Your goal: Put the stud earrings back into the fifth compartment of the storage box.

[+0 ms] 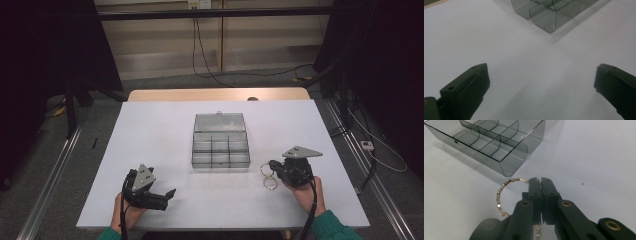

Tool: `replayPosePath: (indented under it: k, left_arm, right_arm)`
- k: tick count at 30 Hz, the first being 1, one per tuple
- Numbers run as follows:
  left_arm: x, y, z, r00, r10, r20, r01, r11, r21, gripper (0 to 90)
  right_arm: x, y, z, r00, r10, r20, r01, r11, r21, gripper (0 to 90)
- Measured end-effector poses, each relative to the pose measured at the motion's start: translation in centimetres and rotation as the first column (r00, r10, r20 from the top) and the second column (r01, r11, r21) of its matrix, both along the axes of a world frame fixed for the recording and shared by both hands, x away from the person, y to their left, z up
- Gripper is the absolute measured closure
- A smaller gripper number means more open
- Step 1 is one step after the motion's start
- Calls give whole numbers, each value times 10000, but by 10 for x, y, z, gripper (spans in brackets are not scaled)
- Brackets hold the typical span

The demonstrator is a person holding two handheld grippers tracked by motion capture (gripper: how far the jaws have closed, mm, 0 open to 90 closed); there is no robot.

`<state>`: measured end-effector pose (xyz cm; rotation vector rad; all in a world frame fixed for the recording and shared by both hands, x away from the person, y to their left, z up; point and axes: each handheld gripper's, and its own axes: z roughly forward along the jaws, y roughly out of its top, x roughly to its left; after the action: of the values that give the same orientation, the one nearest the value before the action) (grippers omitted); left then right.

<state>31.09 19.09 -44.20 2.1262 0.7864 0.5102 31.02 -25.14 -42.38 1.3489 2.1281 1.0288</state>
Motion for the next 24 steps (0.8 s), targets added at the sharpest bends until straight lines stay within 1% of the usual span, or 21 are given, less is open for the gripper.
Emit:
replayPosePath:
  k: [2,5,13,18,24]
  left_arm:
    - [0,1,-1,10000,-37,-56,37,10000,13,0]
    - [0,1,1,10000,28,42,-27,10000,-70,0]
    - [1,2,1,9999,88,61,-87,9999,-145,0]
    - [1,2,1,9999,108,19,-107,9999,-129,0]
    - [1,1,1,10000,5,-5,-5,10000,-44,0]
  right_arm:
    - [0,1,1,10000,-5,59,5,10000,43,880]
    - [1,4,3,9999,28,120,-28,10000,23,880]
    - [6,9,5,9997,115,207,-115,9999,-26,880]
    - [8,13,7,9994,222,276,-221,9997,-34,880]
    - [12,18,7,9989,327,348,-326,9995,-30,880]
